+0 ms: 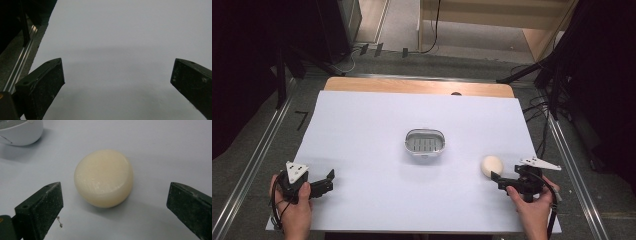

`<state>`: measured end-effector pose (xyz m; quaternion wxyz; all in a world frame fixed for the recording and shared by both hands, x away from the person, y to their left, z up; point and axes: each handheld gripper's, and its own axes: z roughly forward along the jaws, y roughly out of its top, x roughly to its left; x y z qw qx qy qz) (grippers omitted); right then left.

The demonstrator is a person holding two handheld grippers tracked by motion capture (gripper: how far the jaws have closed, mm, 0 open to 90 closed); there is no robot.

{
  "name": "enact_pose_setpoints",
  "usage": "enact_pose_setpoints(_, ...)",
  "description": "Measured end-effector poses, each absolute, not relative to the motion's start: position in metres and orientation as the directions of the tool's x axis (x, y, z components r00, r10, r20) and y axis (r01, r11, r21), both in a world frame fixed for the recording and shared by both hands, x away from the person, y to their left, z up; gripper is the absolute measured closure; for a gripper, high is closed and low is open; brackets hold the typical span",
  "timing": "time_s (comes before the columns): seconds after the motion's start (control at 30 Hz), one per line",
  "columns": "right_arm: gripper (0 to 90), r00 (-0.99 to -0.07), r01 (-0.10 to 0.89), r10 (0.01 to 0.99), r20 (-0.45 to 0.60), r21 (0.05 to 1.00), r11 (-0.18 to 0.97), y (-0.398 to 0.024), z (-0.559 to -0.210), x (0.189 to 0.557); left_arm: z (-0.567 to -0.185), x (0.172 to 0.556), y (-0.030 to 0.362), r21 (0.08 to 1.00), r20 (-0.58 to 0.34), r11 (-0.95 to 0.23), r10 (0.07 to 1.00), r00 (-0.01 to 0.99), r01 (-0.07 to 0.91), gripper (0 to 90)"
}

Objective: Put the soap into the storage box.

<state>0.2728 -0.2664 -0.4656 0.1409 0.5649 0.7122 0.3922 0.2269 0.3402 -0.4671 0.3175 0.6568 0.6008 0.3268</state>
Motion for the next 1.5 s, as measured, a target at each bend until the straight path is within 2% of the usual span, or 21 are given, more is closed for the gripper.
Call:
enact_pose_setpoints(0.43, 1.8, -0.312, 0.718, 0.932, 0.185, 0.688, 0.103, -0.238, -0.474, 0.296, -0.467, 0.227, 0.340, 0.809, 0.048, -0.078, 0.997, 0.066, 0.583, 0.0)
enact_pose_setpoints(0.73, 9.8, -0.273, 0.730, 0.950, 0.150, 0.676, 0.103, -0.234, -0.478, 0.299, -0.467, 0.227, 0.340, 0.807, 0.049, -0.080, 0.996, 0.068, 0.585, 0.0)
enact_pose_setpoints(0.77, 13.0, -0.264, 0.729, 0.953, 0.146, 0.678, 0.098, -0.234, -0.478, 0.299, -0.467, 0.227, 0.340, 0.806, 0.051, -0.081, 0.996, 0.068, 0.586, 0.0)
enact_pose_setpoints(1.1, 16.0, -0.267, 0.732, 0.954, 0.137, 0.672, 0.108, -0.232, -0.481, 0.299, -0.467, 0.227, 0.340, 0.804, 0.055, -0.086, 0.996, 0.070, 0.588, 0.0)
enact_pose_setpoints(1.23, 24.3, -0.284, 0.723, 0.948, 0.144, 0.681, 0.114, -0.230, -0.480, 0.298, -0.467, 0.227, 0.340, 0.804, 0.056, -0.086, 0.996, 0.070, 0.588, 0.0)
enact_pose_setpoints(1.5, 24.8, -0.273, 0.732, 0.950, 0.155, 0.674, 0.100, -0.231, -0.478, 0.298, -0.467, 0.227, 0.340, 0.804, 0.056, -0.087, 0.996, 0.070, 0.589, 0.0)
